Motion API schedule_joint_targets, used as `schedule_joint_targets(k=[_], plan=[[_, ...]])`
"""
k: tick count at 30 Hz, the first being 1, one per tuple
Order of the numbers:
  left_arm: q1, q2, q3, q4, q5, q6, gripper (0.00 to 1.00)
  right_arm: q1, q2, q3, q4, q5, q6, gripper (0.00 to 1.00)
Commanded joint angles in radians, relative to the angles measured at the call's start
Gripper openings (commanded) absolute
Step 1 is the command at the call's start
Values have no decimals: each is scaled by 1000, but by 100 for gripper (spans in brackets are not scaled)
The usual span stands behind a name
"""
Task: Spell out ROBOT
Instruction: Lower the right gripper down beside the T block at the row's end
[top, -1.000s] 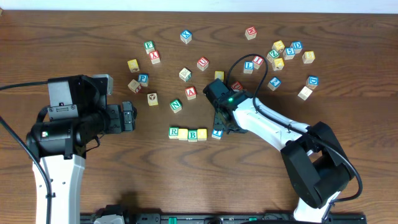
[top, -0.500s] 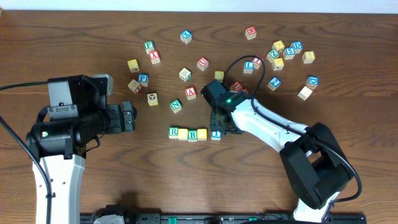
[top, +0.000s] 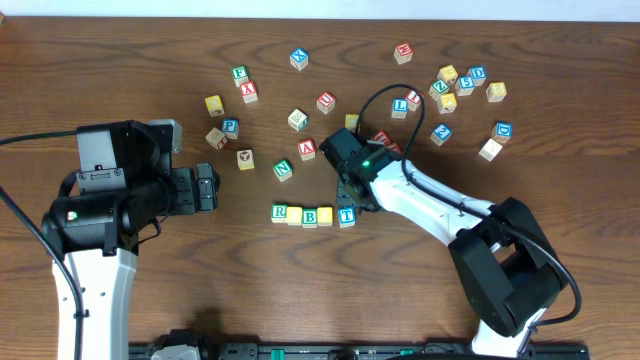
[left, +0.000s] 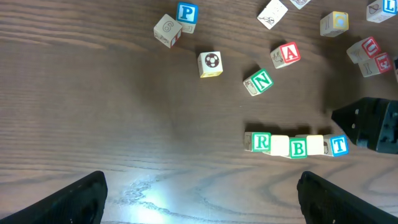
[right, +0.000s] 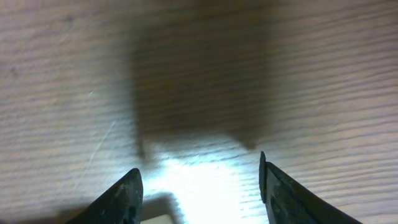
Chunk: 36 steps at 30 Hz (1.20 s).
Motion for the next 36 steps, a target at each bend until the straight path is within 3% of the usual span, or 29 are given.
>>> schedule_joint_targets(k=[1, 7, 14, 17, 27, 36], plan=[[4, -2, 13, -2, 15, 13, 96, -40, -5, -6, -33, 53, 24, 54], [4, -2, 13, -2, 15, 13, 96, -63, -5, -6, -166, 33, 82, 43], [4, -2, 13, -2, 15, 13, 96, -35, -5, -6, -230, -56, 76, 40], [4, -2, 13, -2, 15, 13, 96, -6, -5, -6, -230, -77, 71, 28], [4, -2, 13, -2, 15, 13, 96, 56, -5, -6, -221, -80, 79, 22], [4, -2, 13, -2, 15, 13, 96, 61, -5, -6, -196, -84, 79, 23]])
